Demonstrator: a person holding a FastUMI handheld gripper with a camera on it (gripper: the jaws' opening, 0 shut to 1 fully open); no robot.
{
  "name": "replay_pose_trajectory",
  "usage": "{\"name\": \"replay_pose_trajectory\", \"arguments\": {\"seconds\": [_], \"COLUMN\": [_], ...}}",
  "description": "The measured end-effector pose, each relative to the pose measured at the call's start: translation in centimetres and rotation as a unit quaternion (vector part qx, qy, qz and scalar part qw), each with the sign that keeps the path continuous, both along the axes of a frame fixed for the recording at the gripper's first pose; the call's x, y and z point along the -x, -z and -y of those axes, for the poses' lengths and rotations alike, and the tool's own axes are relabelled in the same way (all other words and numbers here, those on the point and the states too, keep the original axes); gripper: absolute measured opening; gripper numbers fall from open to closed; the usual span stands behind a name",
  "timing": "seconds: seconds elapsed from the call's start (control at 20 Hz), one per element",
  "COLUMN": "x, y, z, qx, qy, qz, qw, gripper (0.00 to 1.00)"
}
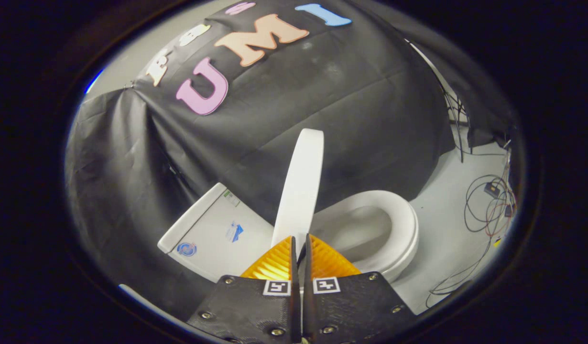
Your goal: Open the toilet lid.
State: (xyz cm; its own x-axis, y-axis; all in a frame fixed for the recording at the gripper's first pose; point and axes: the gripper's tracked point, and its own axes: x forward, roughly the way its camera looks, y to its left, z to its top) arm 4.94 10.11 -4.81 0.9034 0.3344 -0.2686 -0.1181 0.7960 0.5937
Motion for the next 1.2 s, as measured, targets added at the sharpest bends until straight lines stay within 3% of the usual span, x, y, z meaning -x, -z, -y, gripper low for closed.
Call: {"name": "replay_pose_trajectory", "arguments": {"seconds": [1.2], "x": [-0.1], "y": [-7.6], "z": [-9.3], "qx": [0.120], "qy": [-0.014], "qz": [0.105], "qw": [0.987], "gripper": [0.07]}}
